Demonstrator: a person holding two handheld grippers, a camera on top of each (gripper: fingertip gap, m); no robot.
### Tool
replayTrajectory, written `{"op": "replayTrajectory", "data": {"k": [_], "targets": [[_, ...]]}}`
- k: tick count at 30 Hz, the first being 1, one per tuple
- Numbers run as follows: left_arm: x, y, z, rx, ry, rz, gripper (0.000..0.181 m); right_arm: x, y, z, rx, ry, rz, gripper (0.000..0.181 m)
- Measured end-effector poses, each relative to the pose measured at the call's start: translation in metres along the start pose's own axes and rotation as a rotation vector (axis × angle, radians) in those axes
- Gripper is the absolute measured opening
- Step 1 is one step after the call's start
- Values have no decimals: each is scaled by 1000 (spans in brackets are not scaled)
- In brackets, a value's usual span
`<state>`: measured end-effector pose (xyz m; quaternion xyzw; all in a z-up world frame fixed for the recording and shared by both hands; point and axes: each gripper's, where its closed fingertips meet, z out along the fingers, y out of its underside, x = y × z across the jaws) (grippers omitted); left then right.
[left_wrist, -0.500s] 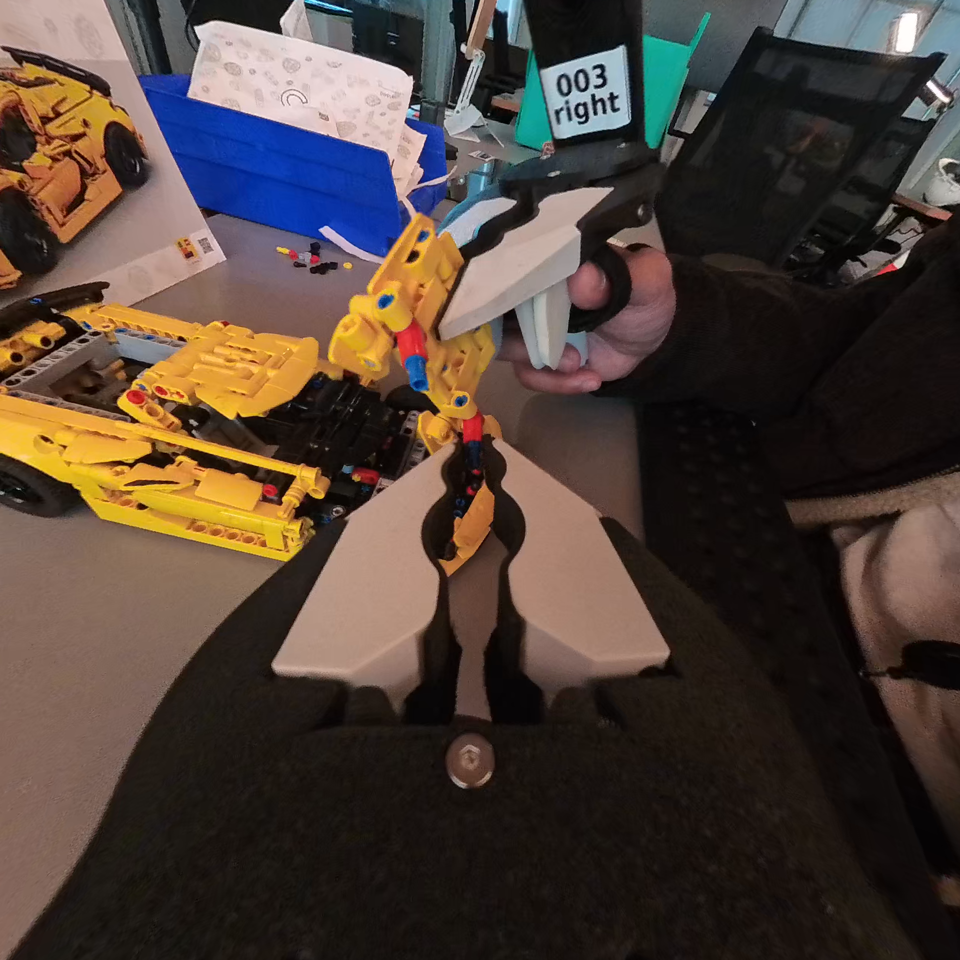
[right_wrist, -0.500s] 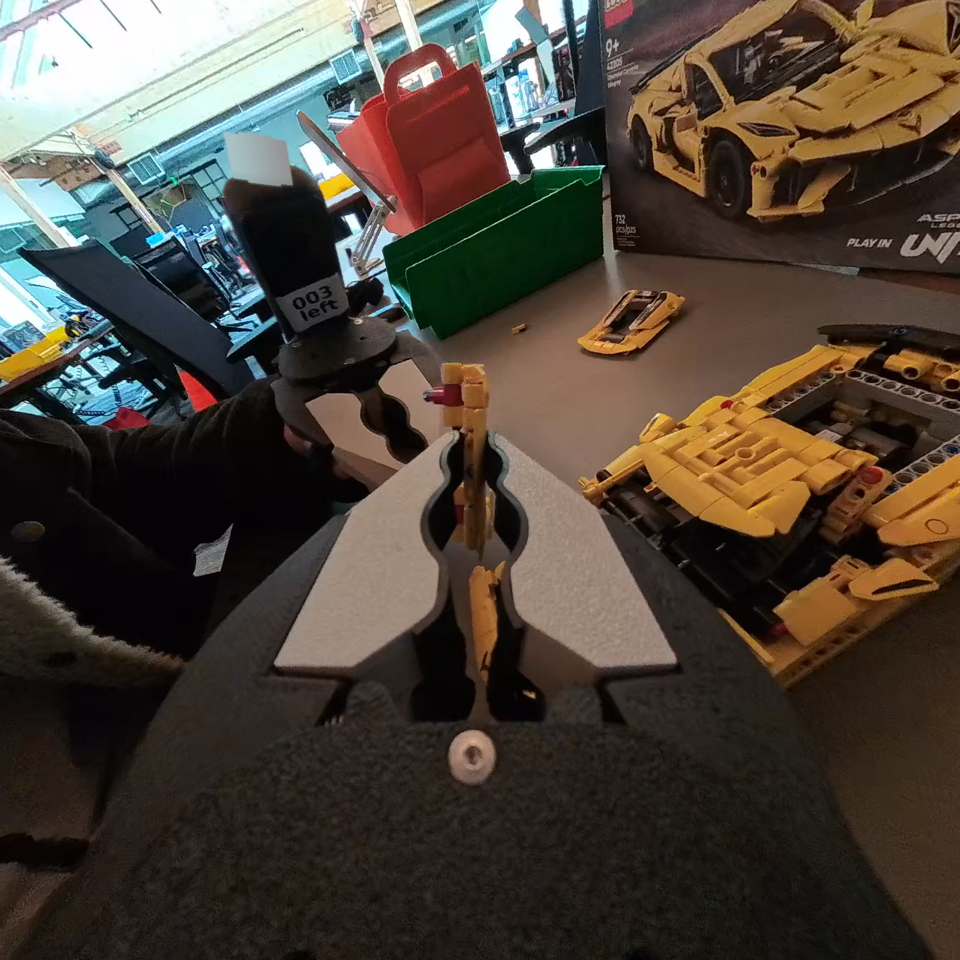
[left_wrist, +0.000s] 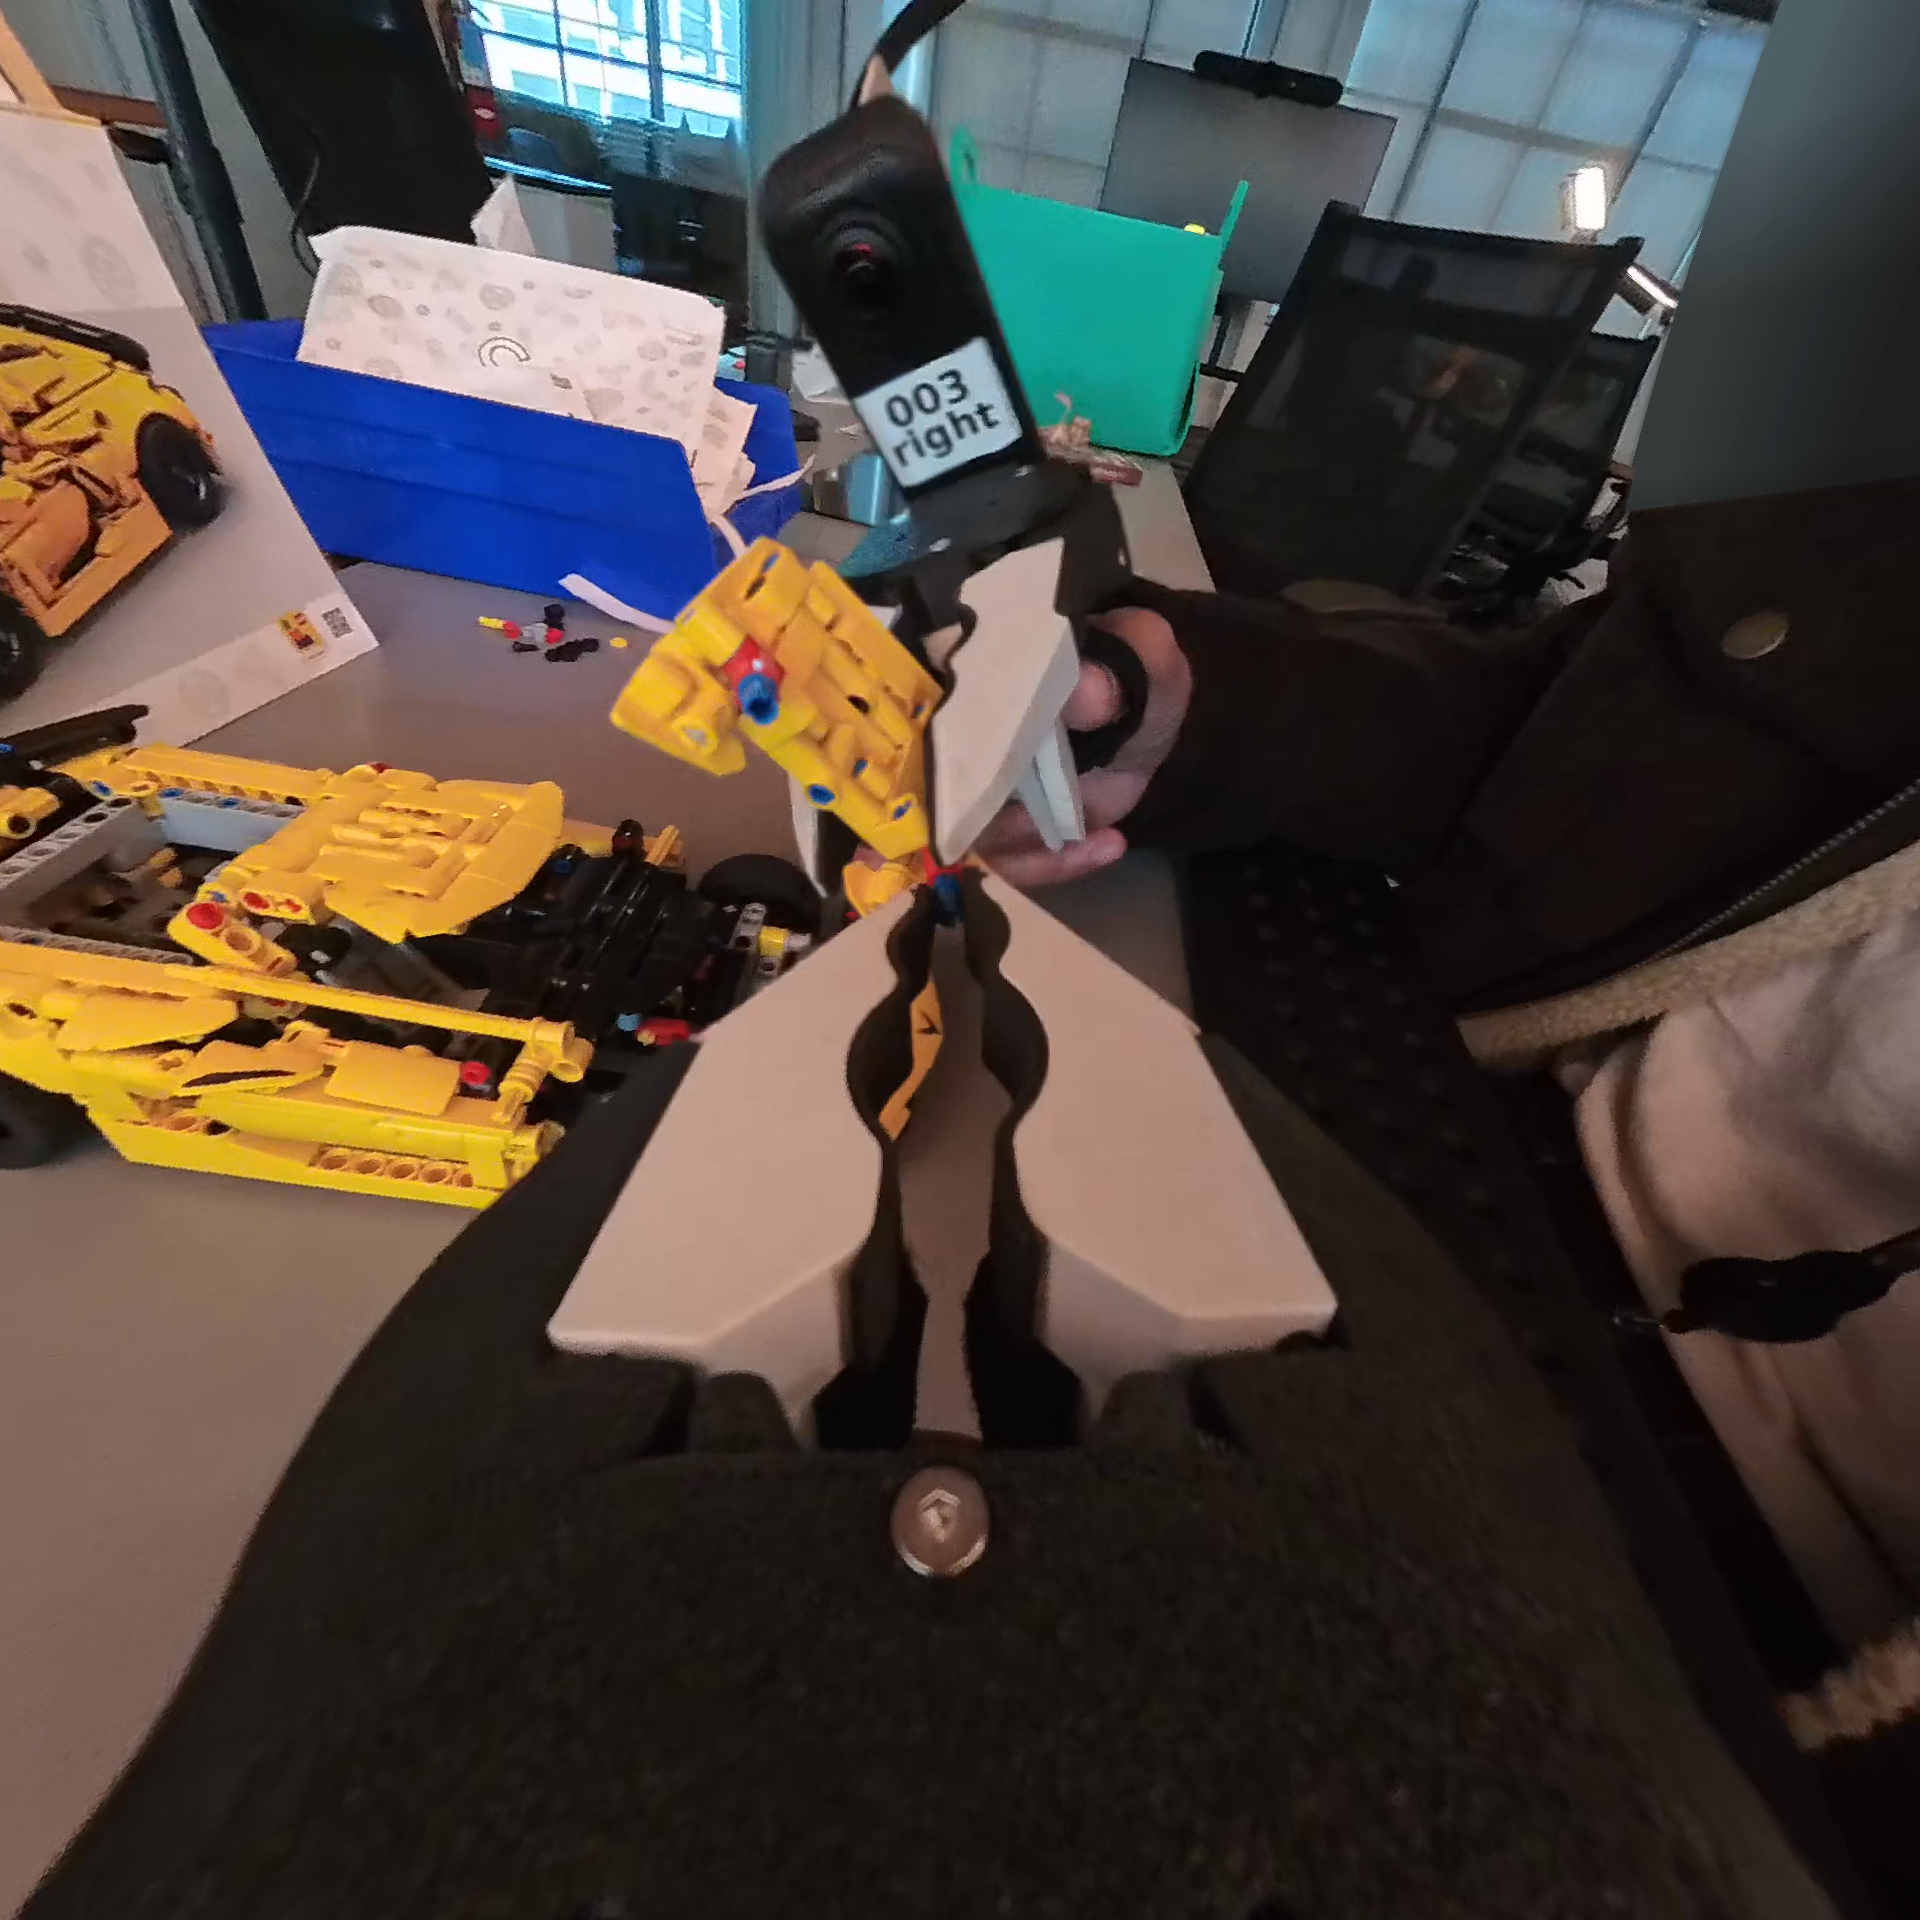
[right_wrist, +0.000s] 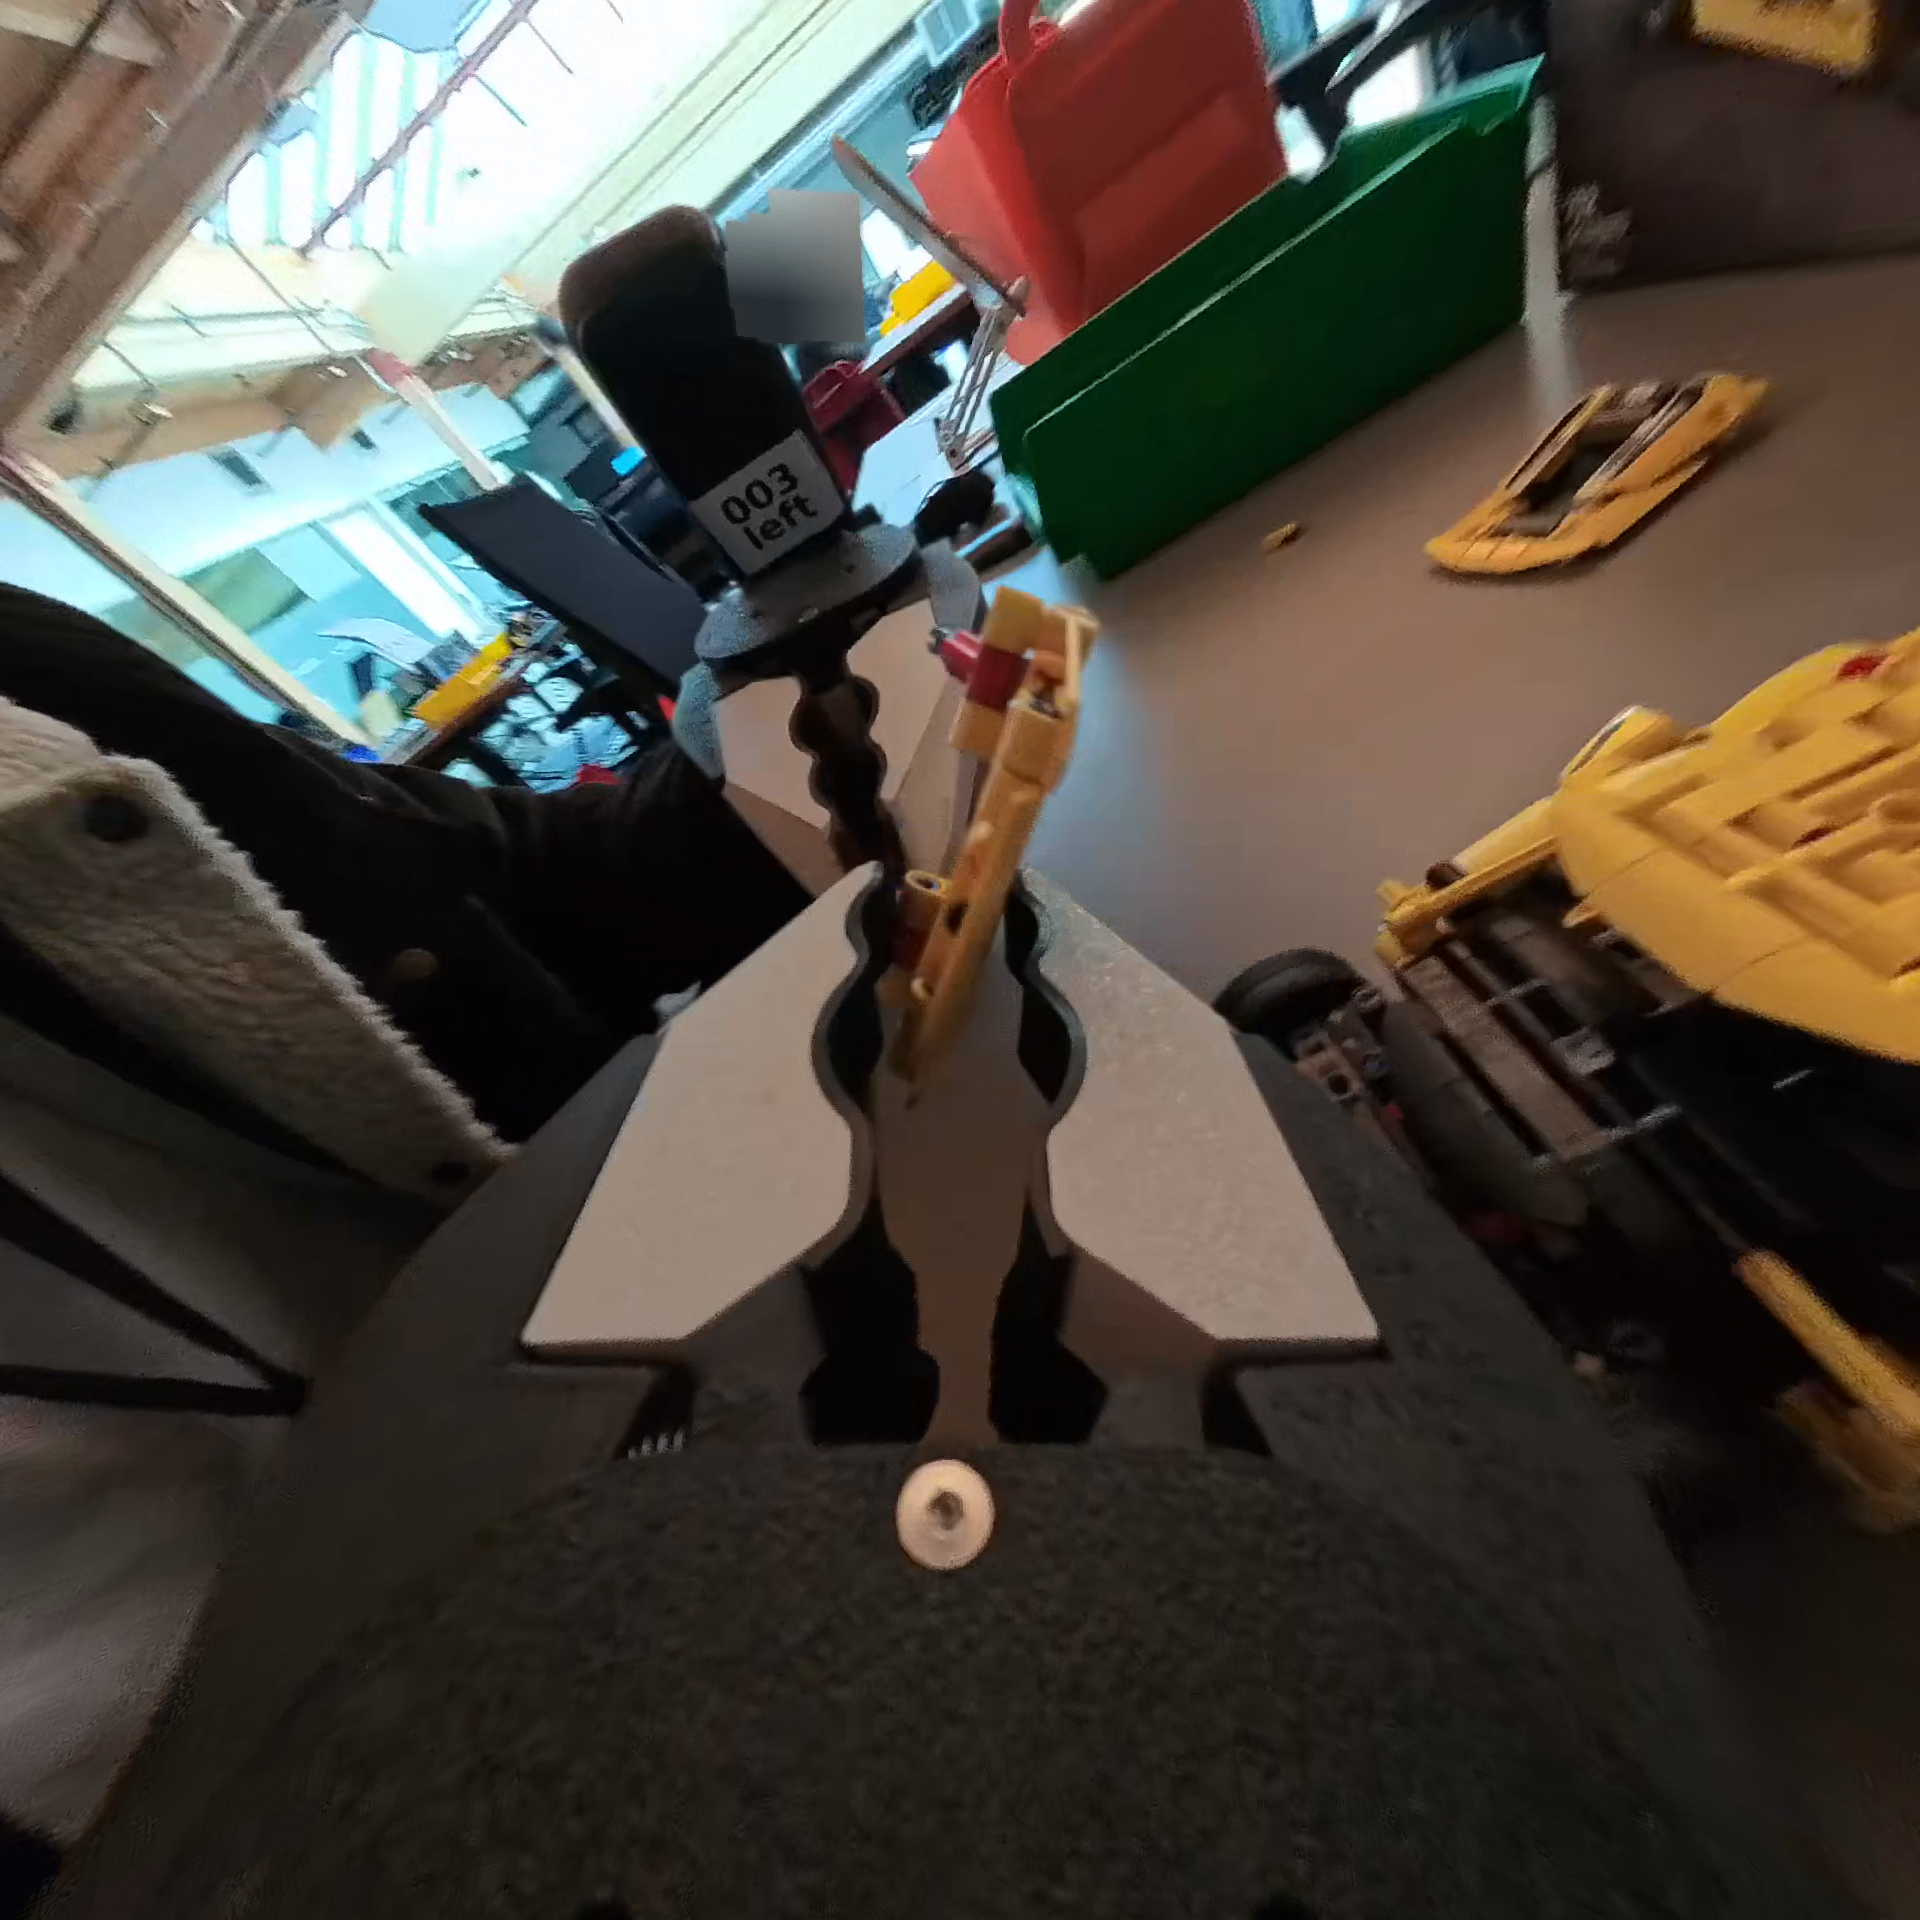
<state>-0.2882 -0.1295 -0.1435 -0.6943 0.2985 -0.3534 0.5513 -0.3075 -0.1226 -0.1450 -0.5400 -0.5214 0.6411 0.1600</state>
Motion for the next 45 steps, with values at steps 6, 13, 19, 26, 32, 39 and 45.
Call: {"op": "replayTrajectory", "data": {"k": [6,13,19,26,32,39,45], "targets": [[4,5,2,-41,6,57,4,-3,5,-2,-50,-11,-13,17],[12,11,1,-82,27,119,3,-8,14,-5,-106,-6,-64,17],[-18,-32,-53,174,-68,31,3,7,9,-46,-60,39,-29,15],[-15,22,18,-171,-140,73,3,46,-22,-99,68,427,-171,16],[-22,18,142,-472,-196,109,5,25,-60,-253,316,886,-256,17],[-71,62,243,-845,-236,201,4,4,-52,-296,353,953,-256,17],[-79,65,274,-775,-195,110,9,24,-34,-285,317,900,-173,17]]}}
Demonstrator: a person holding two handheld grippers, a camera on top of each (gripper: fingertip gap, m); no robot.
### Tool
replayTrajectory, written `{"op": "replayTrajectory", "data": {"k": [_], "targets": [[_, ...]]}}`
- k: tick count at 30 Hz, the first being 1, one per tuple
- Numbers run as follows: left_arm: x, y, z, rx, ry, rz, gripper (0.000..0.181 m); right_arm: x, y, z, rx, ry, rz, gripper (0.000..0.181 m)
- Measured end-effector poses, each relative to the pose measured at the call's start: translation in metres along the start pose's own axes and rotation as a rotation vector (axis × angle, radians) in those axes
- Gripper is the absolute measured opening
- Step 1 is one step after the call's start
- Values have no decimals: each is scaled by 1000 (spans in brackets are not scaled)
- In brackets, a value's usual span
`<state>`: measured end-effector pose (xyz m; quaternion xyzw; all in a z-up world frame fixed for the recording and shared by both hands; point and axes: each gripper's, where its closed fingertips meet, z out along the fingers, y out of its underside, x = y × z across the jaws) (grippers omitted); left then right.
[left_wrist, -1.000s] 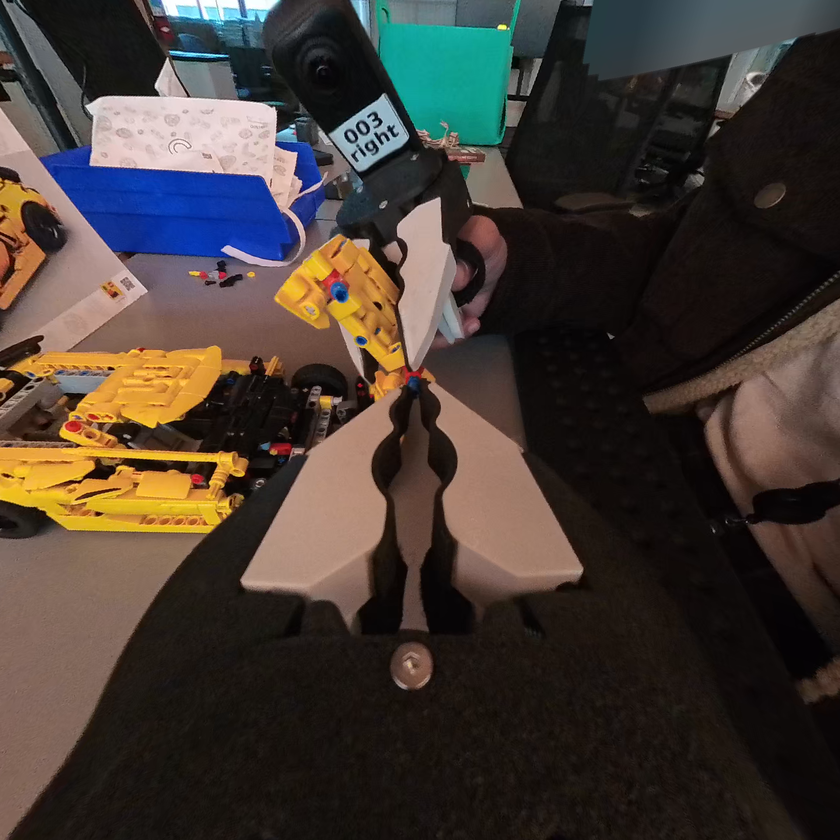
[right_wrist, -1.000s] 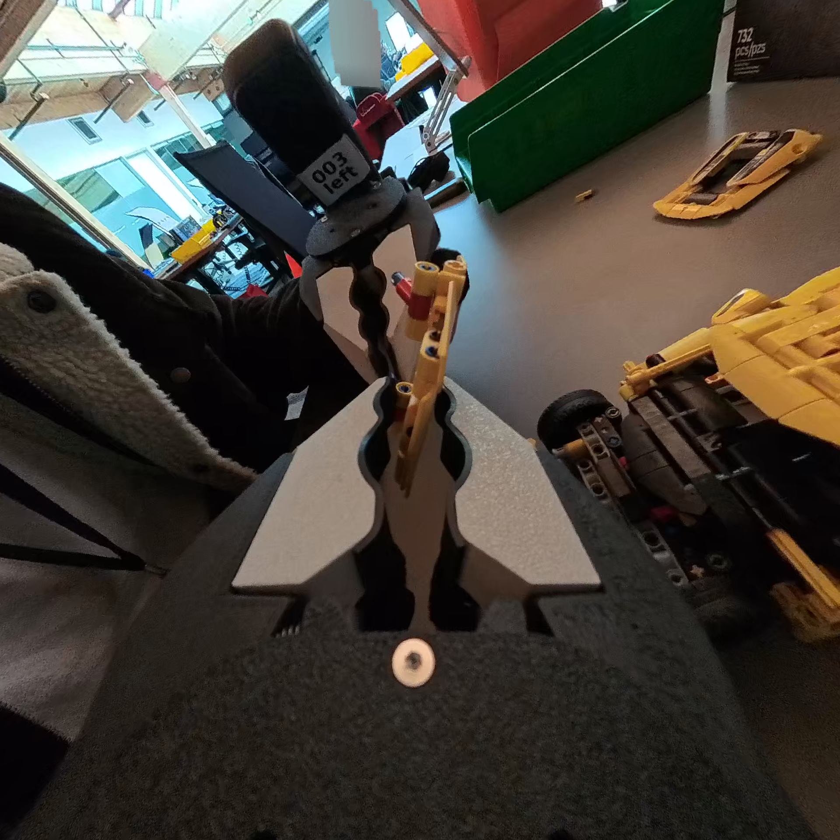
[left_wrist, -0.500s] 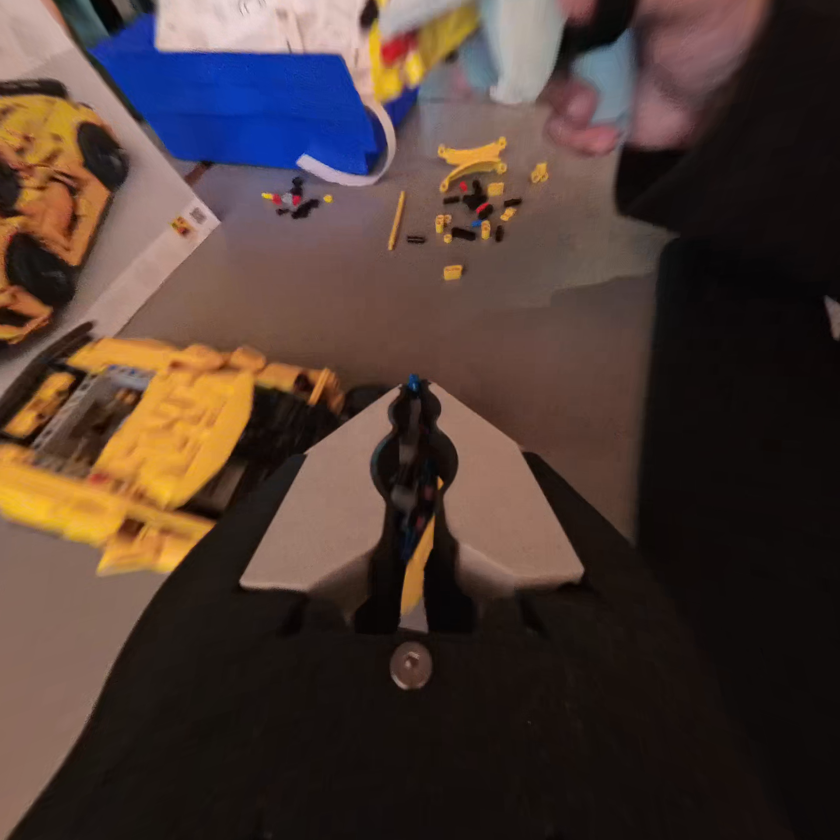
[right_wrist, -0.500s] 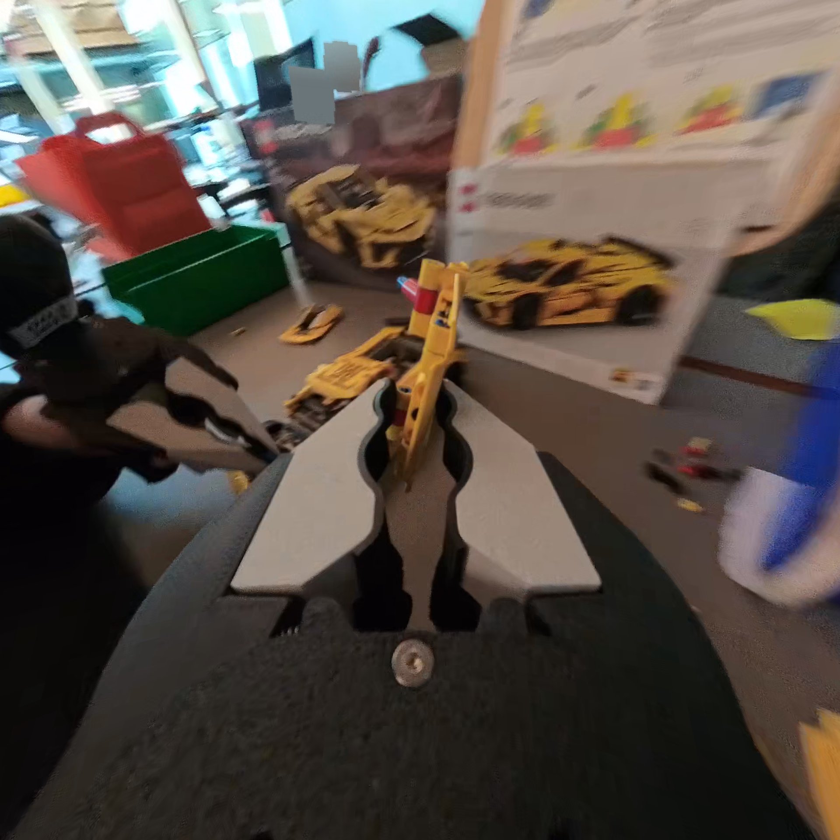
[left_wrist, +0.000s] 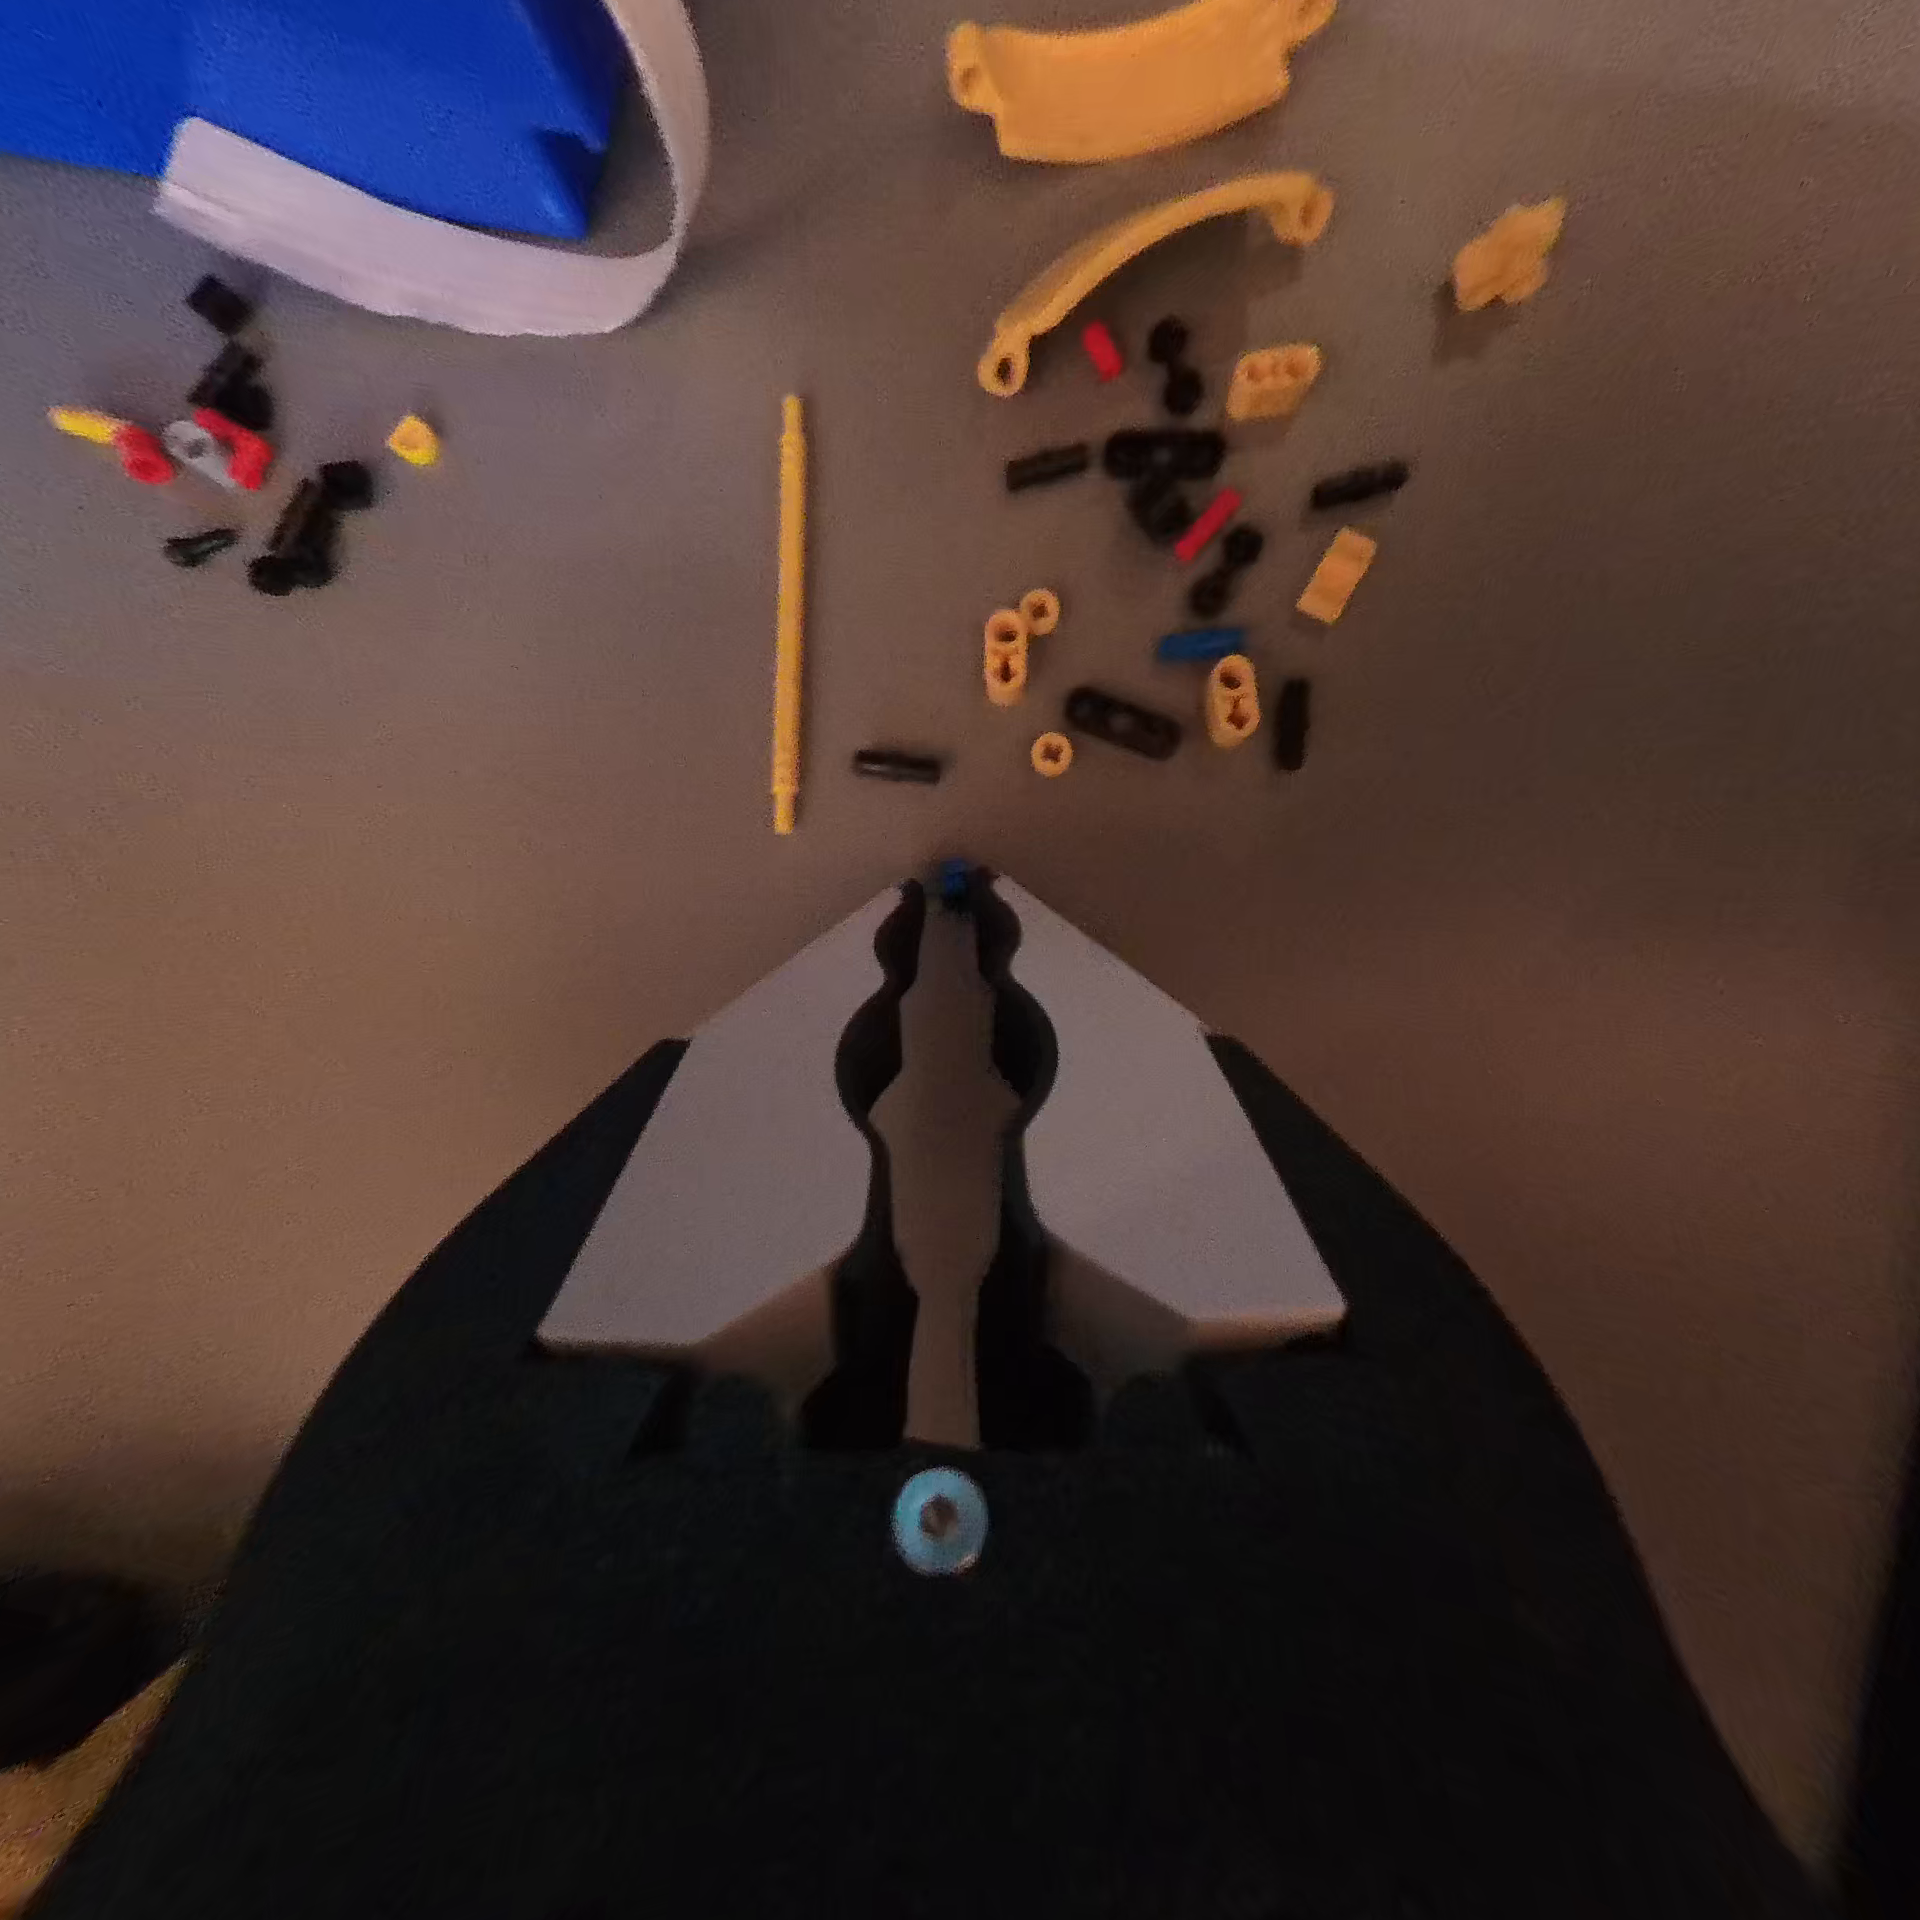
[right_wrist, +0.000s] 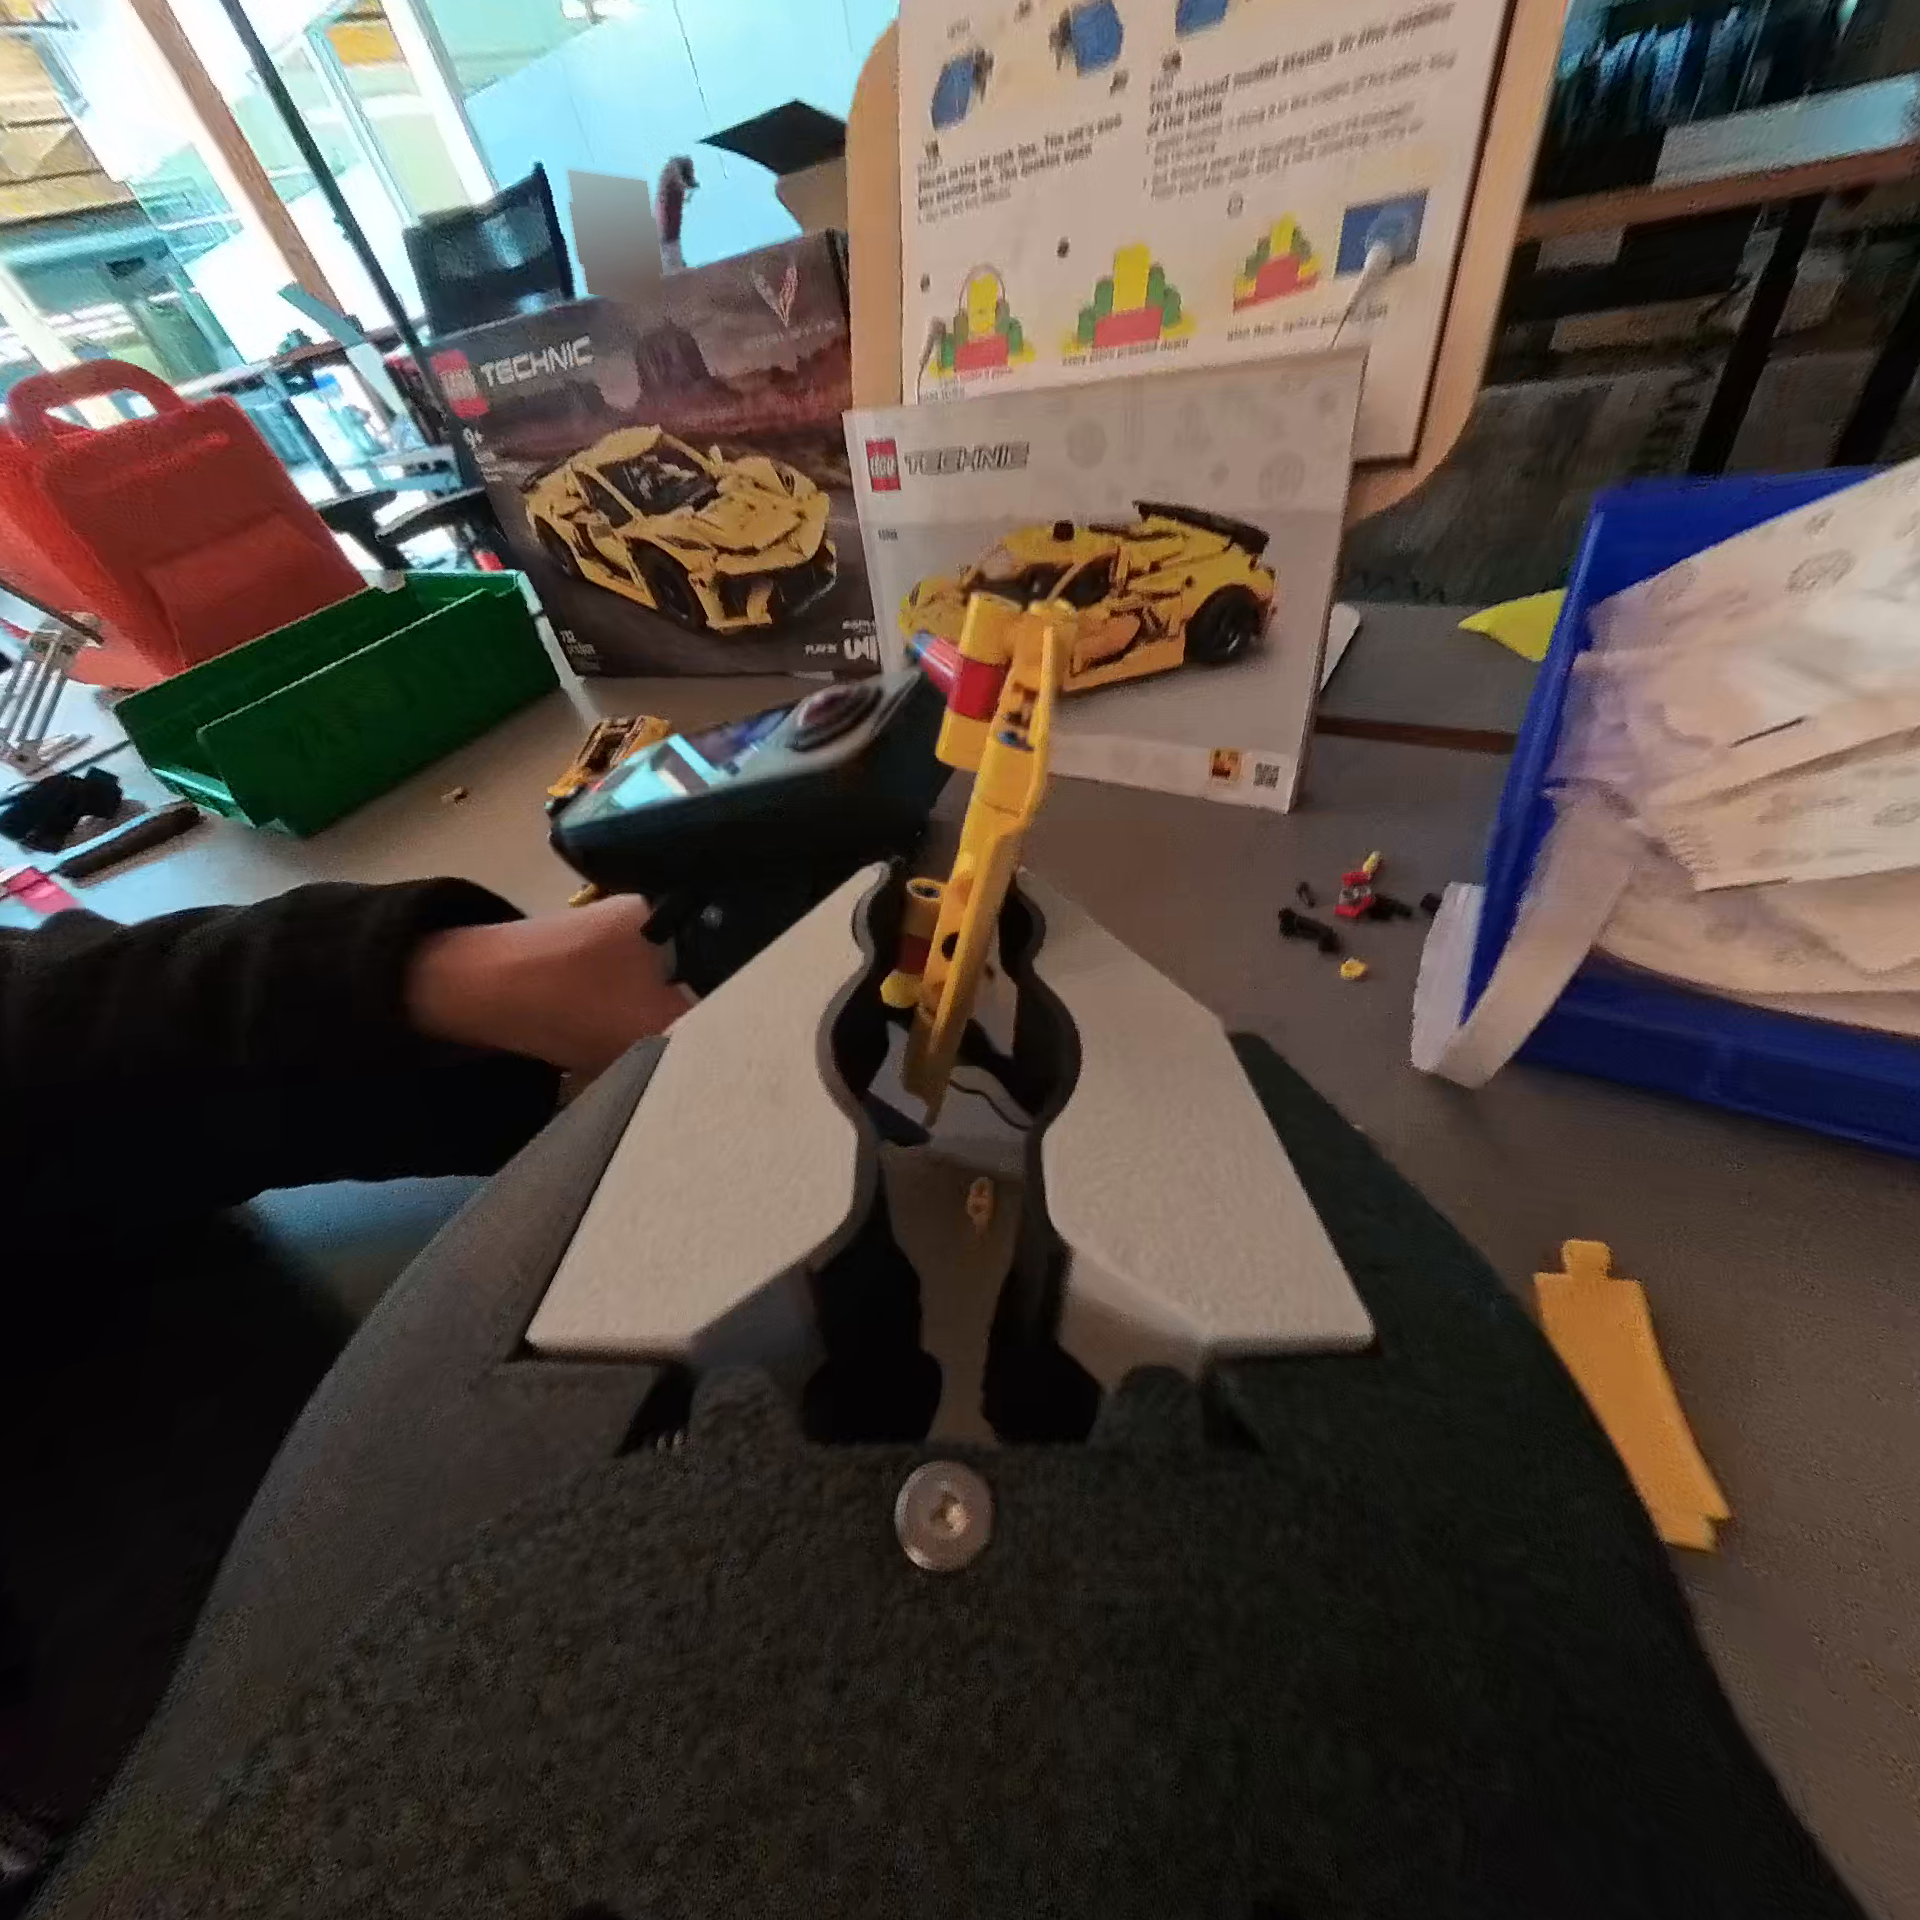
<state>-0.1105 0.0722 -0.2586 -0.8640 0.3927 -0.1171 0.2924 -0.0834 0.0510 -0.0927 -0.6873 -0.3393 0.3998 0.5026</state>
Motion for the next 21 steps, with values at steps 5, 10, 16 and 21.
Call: {"op": "replayTrajectory", "data": {"k": [5,10,16,21], "targets": [[-7,-10,-46,152,70,-108,32,-16,22,21,-64,-90,93,17],[25,-28,-170,623,414,-263,32,-65,41,48,-112,-262,122,17],[9,10,-221,783,361,-249,32,-128,58,65,-156,-493,159,17],[19,32,-222,721,450,-221,28,-146,72,73,-216,-509,91,17]]}}
